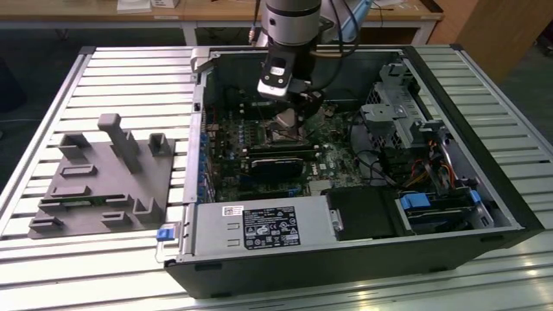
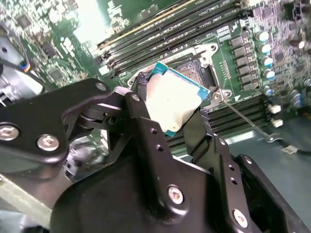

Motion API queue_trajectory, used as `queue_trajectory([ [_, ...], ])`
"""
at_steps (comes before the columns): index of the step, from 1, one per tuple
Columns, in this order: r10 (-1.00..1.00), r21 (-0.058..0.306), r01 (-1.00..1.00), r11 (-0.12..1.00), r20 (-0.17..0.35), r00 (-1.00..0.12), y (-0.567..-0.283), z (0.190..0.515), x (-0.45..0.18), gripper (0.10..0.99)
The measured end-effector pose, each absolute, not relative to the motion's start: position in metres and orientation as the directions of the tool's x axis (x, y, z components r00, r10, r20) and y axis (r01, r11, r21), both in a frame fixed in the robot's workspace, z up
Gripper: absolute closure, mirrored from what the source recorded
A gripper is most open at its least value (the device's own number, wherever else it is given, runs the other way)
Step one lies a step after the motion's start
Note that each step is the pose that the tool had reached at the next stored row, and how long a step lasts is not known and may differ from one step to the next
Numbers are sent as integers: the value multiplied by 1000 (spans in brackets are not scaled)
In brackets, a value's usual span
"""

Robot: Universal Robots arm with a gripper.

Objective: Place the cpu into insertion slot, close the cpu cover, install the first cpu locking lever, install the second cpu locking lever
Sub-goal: 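Place the cpu into insertion slot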

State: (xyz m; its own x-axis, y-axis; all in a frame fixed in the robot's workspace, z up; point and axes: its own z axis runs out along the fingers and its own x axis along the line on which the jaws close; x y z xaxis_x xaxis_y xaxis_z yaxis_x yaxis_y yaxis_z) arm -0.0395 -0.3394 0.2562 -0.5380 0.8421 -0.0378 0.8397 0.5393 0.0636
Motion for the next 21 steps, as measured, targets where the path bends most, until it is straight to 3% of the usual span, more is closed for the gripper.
queue_trajectory([
  [21, 982, 64, 980, 188, -38, -186, -339, 254, -40, 545],
])
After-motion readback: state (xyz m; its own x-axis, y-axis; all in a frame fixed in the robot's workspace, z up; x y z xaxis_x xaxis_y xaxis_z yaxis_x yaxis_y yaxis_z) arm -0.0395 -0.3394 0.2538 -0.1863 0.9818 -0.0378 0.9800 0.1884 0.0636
